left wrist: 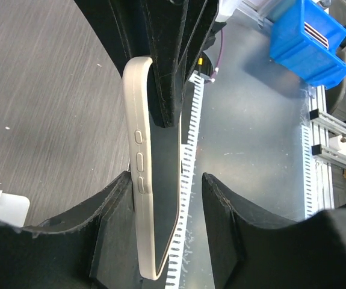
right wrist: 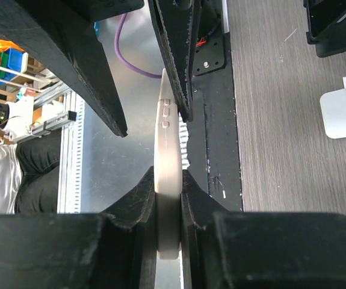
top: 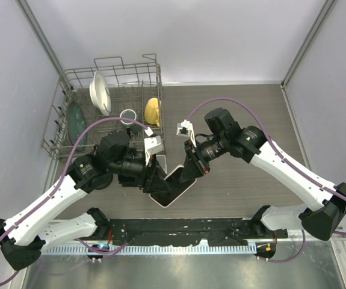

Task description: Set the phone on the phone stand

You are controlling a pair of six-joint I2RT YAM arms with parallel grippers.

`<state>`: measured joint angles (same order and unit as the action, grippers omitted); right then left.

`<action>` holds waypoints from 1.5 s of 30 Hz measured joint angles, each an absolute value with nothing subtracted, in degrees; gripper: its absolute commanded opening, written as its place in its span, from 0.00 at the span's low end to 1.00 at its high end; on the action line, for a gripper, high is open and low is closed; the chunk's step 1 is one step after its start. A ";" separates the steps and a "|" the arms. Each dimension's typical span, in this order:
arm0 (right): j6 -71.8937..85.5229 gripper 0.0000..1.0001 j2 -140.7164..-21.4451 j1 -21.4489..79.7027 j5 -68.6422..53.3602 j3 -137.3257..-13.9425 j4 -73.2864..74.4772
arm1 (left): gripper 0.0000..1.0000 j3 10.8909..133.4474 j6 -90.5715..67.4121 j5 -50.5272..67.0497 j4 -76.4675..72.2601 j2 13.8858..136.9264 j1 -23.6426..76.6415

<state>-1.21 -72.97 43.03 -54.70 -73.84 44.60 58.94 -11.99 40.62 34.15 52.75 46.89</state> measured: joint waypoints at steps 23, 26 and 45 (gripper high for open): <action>9.23 0.78 -66.28 46.06 -44.66 -68.97 26.11 | 0.00 55.31 -15.88 28.32 31.03 45.36 47.03; 13.15 0.79 -64.16 46.06 -43.20 -64.47 18.79 | 0.00 54.35 -17.26 25.80 28.67 43.66 47.03; 35.64 0.13 -60.99 45.89 -45.30 -48.58 -23.99 | 0.00 48.95 -25.15 27.88 16.47 38.50 47.05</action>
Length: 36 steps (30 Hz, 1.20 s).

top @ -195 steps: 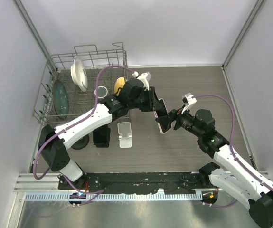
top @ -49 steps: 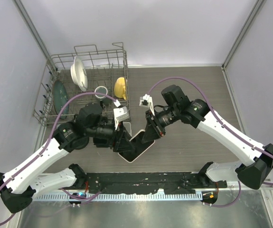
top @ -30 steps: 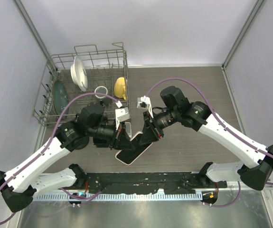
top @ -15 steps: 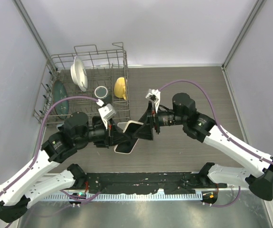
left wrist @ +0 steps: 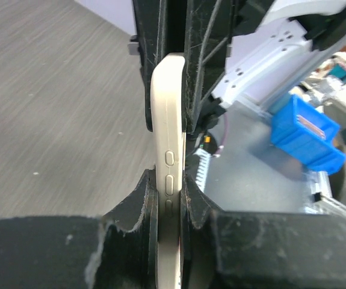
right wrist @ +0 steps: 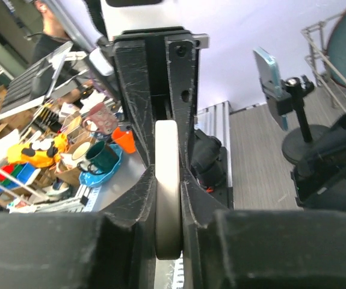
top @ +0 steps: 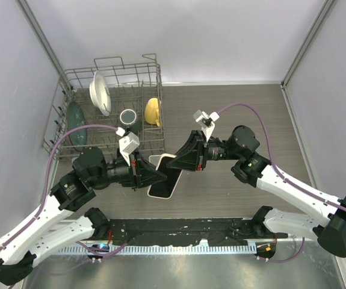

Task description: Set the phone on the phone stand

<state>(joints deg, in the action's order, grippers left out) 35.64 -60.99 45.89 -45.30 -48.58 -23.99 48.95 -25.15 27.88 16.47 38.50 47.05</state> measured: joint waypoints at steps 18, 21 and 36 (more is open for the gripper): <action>21.54 0.01 -60.53 46.17 -26.65 -51.05 -4.08 | 0.87 60.34 -20.75 -6.68 30.48 38.37 47.22; 13.85 0.01 -61.78 45.91 -21.47 -54.52 5.32 | 0.87 60.31 -19.94 -15.88 33.21 35.35 47.13; -4.71 0.01 -77.32 46.00 -31.31 -59.81 9.17 | 0.92 51.48 -11.92 -27.83 30.65 22.81 47.13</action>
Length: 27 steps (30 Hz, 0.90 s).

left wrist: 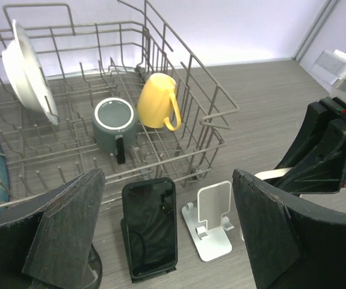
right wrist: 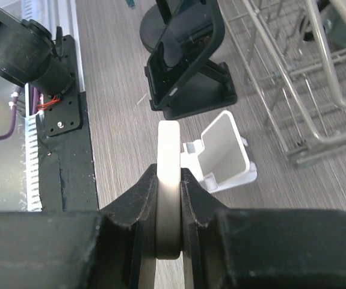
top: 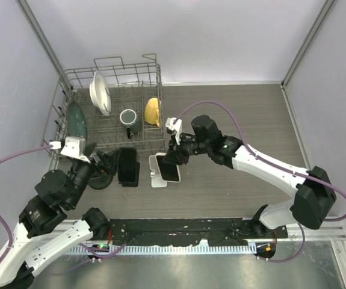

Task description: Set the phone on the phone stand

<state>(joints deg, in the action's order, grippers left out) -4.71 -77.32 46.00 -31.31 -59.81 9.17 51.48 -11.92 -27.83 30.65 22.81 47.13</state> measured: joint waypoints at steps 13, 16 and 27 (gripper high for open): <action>-5.58 0.01 -88.84 46.02 -38.87 -65.78 0.27 | 0.92 46.46 -9.93 -31.48 28.40 19.55 47.13; -5.54 0.01 -90.41 46.02 -39.48 -66.59 -1.39 | 0.92 46.02 -9.76 -31.53 28.05 19.25 47.13; -5.54 0.01 -93.25 46.02 -41.52 -66.65 -3.62 | 0.92 45.45 -8.69 -32.18 26.57 18.28 47.13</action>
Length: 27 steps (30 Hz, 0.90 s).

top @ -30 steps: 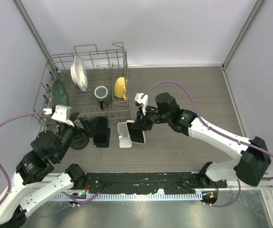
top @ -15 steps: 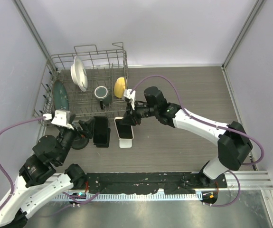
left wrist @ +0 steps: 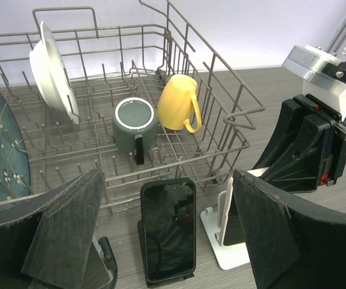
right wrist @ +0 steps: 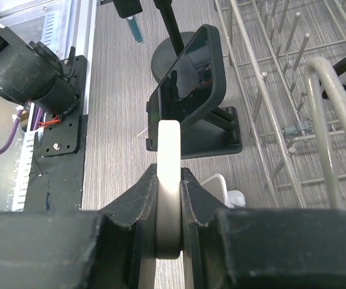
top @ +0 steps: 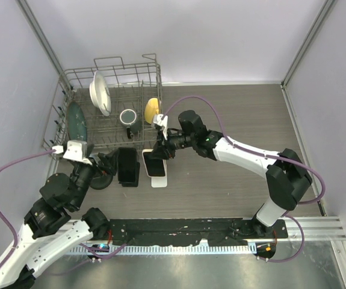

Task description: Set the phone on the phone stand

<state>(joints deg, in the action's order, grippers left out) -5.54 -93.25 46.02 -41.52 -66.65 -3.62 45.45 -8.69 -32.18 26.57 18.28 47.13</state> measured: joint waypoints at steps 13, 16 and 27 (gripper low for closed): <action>-6.48 0.01 -94.65 45.84 -41.50 -66.65 -3.88 | 0.91 45.39 -8.51 -32.38 26.52 18.70 47.13; -6.92 0.01 -94.89 45.45 -41.95 -66.65 -3.92 | 0.91 45.39 -8.51 -32.38 26.50 18.81 47.13; -7.46 0.01 -96.03 43.46 -44.36 -66.65 -4.75 | 0.91 45.30 -8.43 -32.38 26.41 19.86 47.13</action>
<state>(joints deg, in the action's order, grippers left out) -7.46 -96.03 43.46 -44.36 -66.65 -4.75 45.30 -8.43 -32.38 26.41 19.86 47.13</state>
